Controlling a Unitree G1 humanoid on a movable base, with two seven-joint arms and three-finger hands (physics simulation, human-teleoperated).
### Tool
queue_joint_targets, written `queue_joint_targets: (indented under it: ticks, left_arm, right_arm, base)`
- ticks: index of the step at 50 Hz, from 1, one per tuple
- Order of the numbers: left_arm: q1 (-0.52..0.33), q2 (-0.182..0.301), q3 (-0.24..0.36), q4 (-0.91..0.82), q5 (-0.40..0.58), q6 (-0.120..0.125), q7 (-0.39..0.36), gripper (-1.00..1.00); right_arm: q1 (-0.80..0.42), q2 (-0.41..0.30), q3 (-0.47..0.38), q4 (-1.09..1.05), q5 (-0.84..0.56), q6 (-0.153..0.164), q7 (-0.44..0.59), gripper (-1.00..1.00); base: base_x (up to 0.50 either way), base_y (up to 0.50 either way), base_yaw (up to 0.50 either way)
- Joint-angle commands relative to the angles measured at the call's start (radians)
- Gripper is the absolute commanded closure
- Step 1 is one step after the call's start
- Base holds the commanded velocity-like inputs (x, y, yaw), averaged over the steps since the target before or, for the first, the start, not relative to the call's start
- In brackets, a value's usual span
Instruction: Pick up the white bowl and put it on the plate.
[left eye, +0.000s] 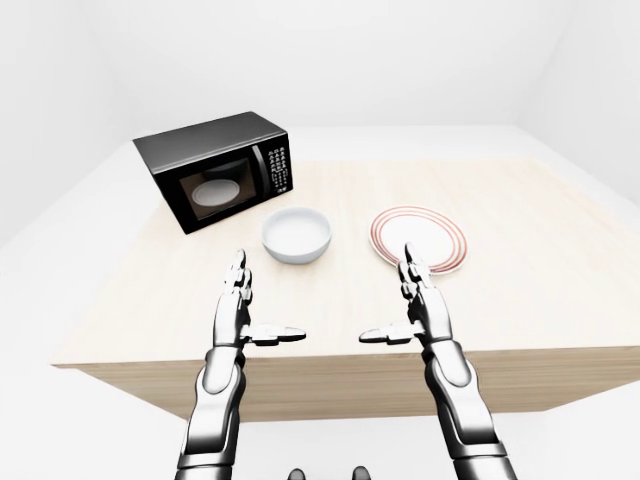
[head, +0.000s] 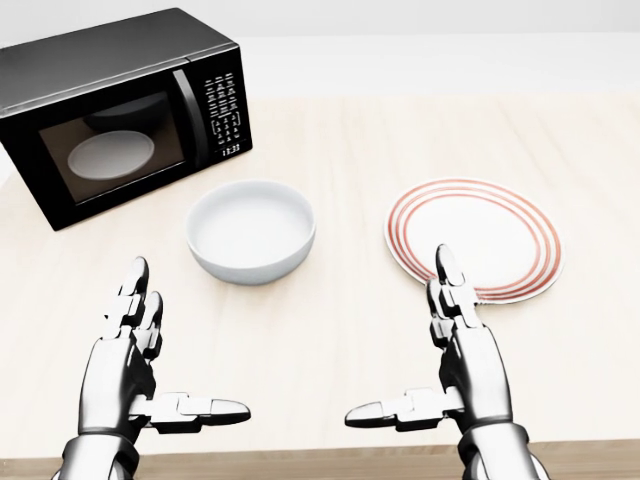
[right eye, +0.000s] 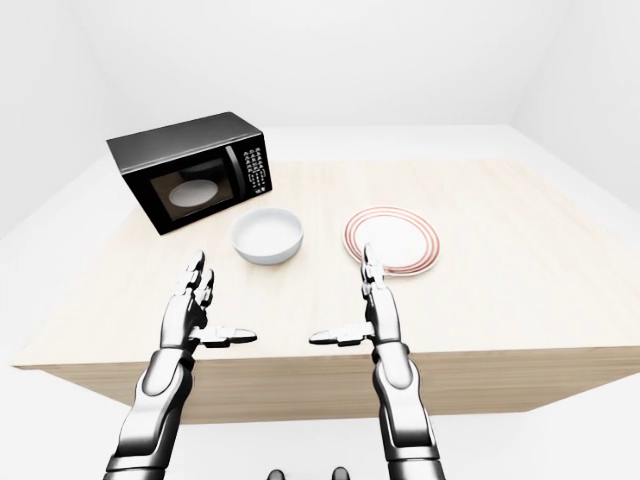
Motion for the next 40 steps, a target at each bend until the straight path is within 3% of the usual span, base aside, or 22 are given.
queue_joint_targets:
  ticks: [1, 16, 40]
  left_arm:
    - [0.0, 0.0, 0.001, 0.004, 0.0, -0.004, -0.001, -1.0]
    - [0.0, 0.0, 0.001, 0.003, 0.0, -0.003, -0.001, -1.0]
    - [0.0, 0.0, 0.001, 0.003, 0.0, -0.003, -0.001, -1.0]
  right_arm:
    - [0.002, 0.002, 0.006, 0.008, -0.006, -0.012, 0.0, -1.0]
    - [-0.003, 0.003, 0.014, 0.037, -0.016, -0.023, 0.004, -1.0]
    - [-0.003, 0.005, 0.021, 0.045, -0.021, -0.028, 0.019, -1.0]
  base:
    - [0.0, 0.41, 0.0]
    - [0.0, 0.28, 0.0]
    - [0.04, 0.0, 0.0]
